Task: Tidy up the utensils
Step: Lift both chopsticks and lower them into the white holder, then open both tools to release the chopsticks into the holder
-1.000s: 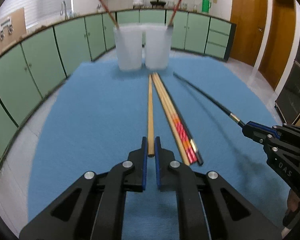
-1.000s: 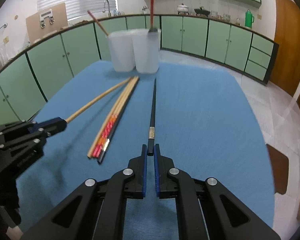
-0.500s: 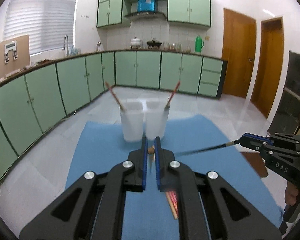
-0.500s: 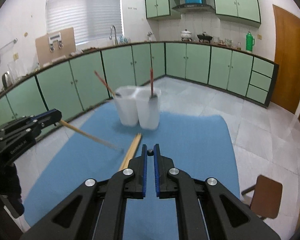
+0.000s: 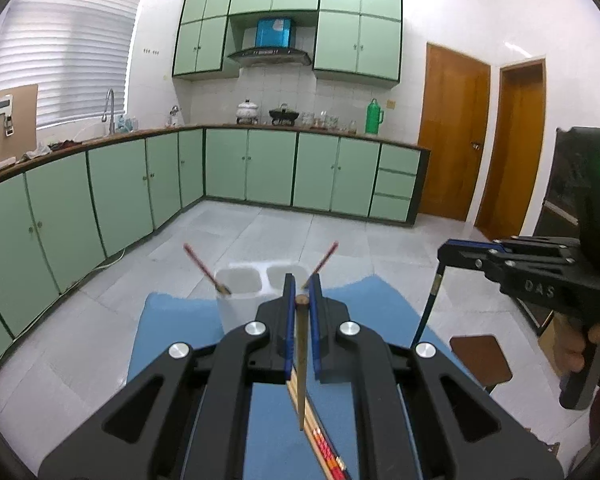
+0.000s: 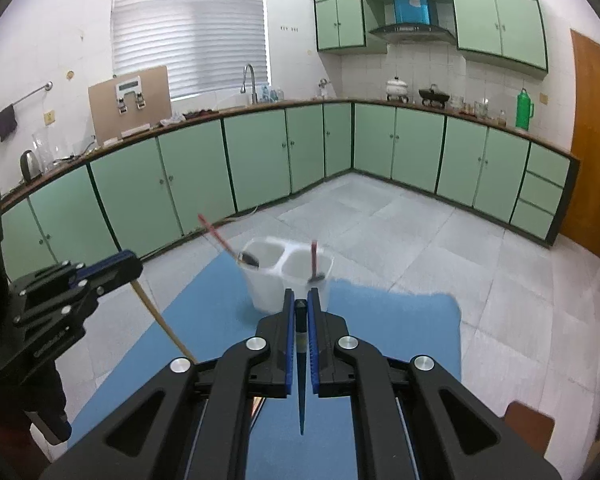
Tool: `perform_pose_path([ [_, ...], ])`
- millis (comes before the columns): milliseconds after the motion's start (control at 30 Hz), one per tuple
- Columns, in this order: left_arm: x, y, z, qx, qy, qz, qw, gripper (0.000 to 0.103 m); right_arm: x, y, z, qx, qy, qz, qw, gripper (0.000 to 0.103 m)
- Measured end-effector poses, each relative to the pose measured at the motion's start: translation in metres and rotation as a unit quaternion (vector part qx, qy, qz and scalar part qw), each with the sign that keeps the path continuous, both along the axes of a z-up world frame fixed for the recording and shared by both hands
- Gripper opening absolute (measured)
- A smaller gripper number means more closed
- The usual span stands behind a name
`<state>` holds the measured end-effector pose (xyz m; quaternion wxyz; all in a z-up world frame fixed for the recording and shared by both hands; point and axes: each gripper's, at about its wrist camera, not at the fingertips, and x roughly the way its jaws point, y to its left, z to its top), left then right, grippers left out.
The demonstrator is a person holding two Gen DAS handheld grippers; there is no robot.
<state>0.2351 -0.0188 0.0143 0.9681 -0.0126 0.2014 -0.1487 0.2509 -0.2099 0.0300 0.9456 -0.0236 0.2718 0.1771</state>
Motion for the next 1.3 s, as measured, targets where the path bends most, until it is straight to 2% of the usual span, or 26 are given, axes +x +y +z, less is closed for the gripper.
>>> perform_pose_path([
  [300,0.038,-0.009,0.063,0.004,-0.081,0.008,0.9967,0.006,0.048,0.0,0.07,0.014,-0.078,-0.017,0.997,0.006],
  [400,0.061,-0.014,0.079,0.014,-0.104,0.019,0.9943,0.006,0.066,0.003,0.083,0.022,-0.101,-0.019,0.994,0.006],
  [533,0.093,-0.018,0.085,0.018,-0.115,0.03,0.9927,0.006,0.093,0.011,0.091,0.046,-0.126,-0.017,0.991,0.006],
  [667,0.121,-0.022,0.075,0.034,-0.114,0.043,0.992,0.006,0.118,0.019,0.08,0.057,-0.125,-0.014,0.99,0.006],
  [1000,0.172,-0.012,0.031,0.03,-0.052,0.051,0.9969,0.009,0.155,0.042,0.023,0.026,-0.055,-0.01,0.998,0.007],
  [1100,0.171,-0.003,0.027,0.024,-0.047,0.054,0.9971,0.026,0.15,0.032,0.02,0.03,-0.057,-0.021,0.998,0.015],
  [1300,0.145,0.006,0.03,0.021,-0.053,0.054,0.9969,0.028,0.128,0.01,0.03,0.037,-0.073,-0.042,0.996,0.023],
])
